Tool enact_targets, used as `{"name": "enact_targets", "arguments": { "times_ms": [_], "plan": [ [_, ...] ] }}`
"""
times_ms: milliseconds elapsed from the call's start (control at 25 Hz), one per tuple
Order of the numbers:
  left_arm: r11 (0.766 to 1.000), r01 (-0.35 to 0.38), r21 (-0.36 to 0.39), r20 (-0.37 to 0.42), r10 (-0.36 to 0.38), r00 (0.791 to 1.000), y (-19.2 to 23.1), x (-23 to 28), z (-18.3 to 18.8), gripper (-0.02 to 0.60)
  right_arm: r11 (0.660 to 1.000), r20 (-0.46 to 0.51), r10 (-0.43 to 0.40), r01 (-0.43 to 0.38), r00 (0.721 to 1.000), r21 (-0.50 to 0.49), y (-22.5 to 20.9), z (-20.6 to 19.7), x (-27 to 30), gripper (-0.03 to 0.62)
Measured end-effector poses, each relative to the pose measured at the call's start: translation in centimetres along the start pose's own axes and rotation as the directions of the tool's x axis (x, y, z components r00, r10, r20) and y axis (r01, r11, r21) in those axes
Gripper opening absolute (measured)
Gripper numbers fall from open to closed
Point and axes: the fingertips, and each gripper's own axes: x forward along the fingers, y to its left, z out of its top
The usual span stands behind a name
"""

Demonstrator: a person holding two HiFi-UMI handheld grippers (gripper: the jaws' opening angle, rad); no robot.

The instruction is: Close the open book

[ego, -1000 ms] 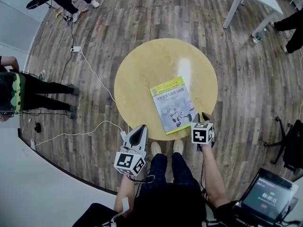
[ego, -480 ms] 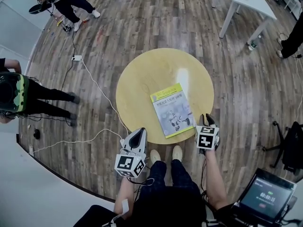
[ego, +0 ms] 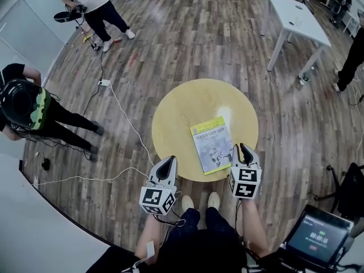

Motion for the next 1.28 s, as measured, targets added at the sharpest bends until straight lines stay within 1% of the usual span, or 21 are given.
{"name": "enact_targets", "arguments": {
  "times_ms": [40,80,120,280,520,680,840,1040,1280],
  "plan": [
    [1.0,-0.007,0.005,0.011,0.007,1.0,0.2,-0.3,0.6,-0.002,1.0,0.019,0.005,-0.005,1.0,-0.004,0.5,0.6,-0.6,0.061],
    [1.0,-0.016,0.01,0.022,0.015,1.0,0.3,-0.7,1.2,-0.002,1.0,0.039,0.009,-0.008,0.999,-0.009,1.0,1.3,-1.2,0.023],
    [1.0,-0.024,0.015,0.035,0.023,0.999,0.5,-1.1,2.0,-0.002,1.0,0.06,0.014,-0.013,0.998,-0.013,1.5,2.1,-1.9,0.011],
    [0.999,-0.036,0.033,0.082,0.033,0.996,0.6,-2.9,4.6,-0.003,0.999,0.124,0.05,-0.049,0.991,-0.015,3.6,4.4,-4.4,0.005],
    [0.998,-0.039,0.049,0.148,0.031,0.989,1.6,-6.8,6.7,-0.002,0.995,0.198,0.097,-0.09,0.975,-0.047,8.2,6.8,-7.7,0.004],
    [0.998,-0.045,0.052,0.179,0.035,0.983,1.7,-8.5,8.1,-0.002,0.988,0.249,0.15,-0.137,0.957,-0.067,10.8,8.9,-9.9,0.003],
    [0.996,-0.052,0.073,0.217,0.035,0.976,1.6,-9.8,9.9,-0.002,0.981,0.292,0.193,-0.173,0.937,-0.093,13.1,10.4,-11.7,0.003],
    [0.994,-0.054,0.095,0.261,0.027,0.965,1.5,-10.0,11.6,-0.002,0.976,0.314,0.216,-0.194,0.924,-0.102,14.1,11.1,-11.6,0.003],
    [0.993,-0.057,0.105,0.284,0.025,0.958,1.6,-9.8,12.4,-0.002,0.974,0.336,0.226,-0.204,0.914,-0.101,14.3,12.0,-11.4,0.003]
  ]
}}
